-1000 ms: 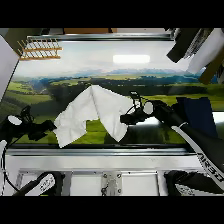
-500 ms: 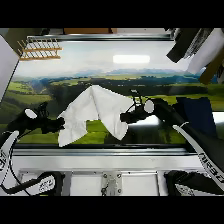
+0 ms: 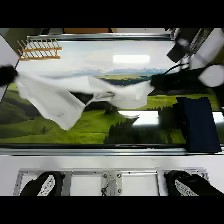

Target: Fold the clothes and pants, and hang the long-sleeved shirts on hangers.

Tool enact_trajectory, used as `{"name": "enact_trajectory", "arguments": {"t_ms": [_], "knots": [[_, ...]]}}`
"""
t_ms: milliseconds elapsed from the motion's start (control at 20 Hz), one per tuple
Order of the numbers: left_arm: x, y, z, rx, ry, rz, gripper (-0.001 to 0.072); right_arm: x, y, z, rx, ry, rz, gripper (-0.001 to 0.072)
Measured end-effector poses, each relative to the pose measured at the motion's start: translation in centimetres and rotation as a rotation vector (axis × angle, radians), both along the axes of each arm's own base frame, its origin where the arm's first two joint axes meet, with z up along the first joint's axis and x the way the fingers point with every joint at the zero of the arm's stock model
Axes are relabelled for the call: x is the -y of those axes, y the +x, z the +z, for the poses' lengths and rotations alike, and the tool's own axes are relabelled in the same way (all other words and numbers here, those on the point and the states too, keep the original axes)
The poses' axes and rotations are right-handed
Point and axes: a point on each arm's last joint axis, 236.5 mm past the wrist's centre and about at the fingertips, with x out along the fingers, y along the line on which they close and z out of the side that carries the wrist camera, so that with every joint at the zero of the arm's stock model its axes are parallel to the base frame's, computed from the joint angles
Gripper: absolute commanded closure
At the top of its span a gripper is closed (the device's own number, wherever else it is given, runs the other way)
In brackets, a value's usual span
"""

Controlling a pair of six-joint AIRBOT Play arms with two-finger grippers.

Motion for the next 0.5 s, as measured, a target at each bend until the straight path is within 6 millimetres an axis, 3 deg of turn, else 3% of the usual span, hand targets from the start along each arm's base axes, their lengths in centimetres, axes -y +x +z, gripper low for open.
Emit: {"name": "enact_trajectory", "arguments": {"t_ms": [100, 200, 350, 500], "knots": [[1.0, -3.6, 9.4, 0.218, 0.064, 0.011, 0.0703, 2.1, -1.4, 6.0, 0.131, 0.009, -0.04, 0.0703], [2.5, -8.1, 16.0, 0.386, 0.114, 0.015, 0.0703, 3.9, -3.7, 10.4, 0.235, 0.011, -0.076, 0.0703], [4.6, -14.1, 21.9, 0.559, 0.166, 0.018, 0.0703, 5.6, -7.5, 14.1, 0.319, 0.004, -0.115, 0.0703], [5.9, -18.1, 25.0, 0.665, 0.178, 0.022, 0.0703, 6.6, -11.0, 15.0, 0.32, -0.018, -0.142, 0.0703]]}}
